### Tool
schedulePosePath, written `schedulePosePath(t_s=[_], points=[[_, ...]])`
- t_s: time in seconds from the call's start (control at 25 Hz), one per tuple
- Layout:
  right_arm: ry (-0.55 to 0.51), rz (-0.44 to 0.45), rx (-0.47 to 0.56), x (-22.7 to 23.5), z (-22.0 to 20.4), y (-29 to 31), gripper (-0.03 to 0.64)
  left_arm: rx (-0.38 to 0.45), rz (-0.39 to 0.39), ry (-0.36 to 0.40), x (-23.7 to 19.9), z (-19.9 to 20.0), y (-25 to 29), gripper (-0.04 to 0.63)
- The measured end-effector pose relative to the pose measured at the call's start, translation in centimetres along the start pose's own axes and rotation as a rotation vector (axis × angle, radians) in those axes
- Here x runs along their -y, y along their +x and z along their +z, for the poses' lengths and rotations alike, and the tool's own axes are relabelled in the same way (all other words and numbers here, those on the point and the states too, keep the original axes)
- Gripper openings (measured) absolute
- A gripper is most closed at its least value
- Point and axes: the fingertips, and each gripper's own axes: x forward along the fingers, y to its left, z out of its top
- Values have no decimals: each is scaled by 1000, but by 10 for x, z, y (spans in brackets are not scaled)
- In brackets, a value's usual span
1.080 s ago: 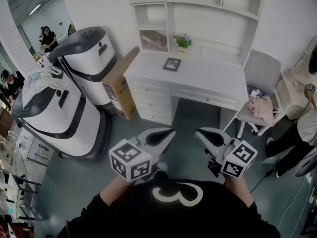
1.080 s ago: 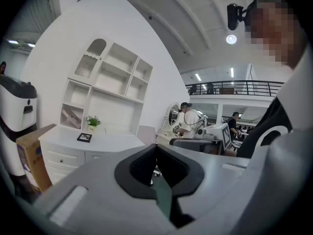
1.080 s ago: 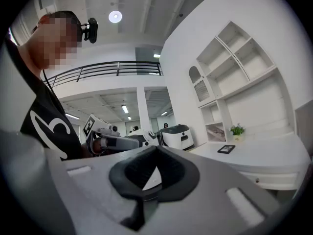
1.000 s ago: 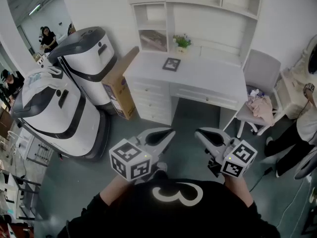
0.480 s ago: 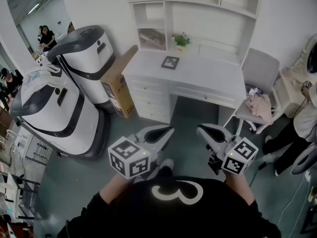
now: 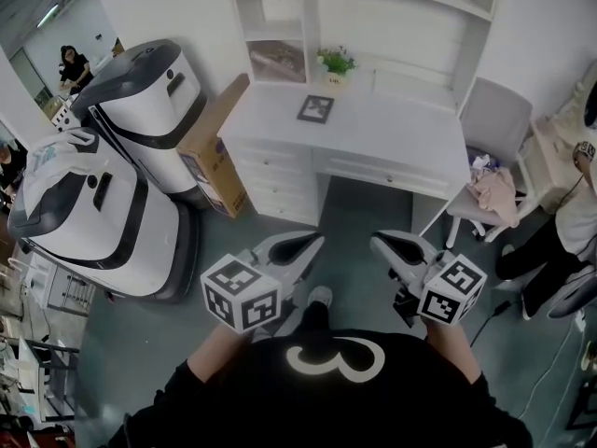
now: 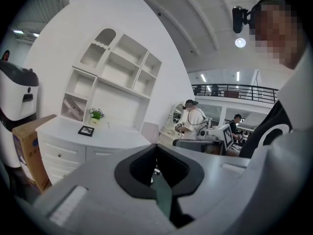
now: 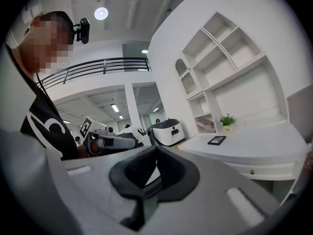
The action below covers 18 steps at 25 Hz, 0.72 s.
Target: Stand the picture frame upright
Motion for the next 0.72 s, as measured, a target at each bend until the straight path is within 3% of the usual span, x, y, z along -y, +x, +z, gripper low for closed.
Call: schedulePosePath(t_s=[0.4, 0.72], points=[[85, -42, -64, 112, 2, 87, 3, -80, -14, -82, -122, 14, 92, 9], [102, -77, -90, 191, 22, 154, 3, -115, -24, -91, -213, 39, 148, 9]])
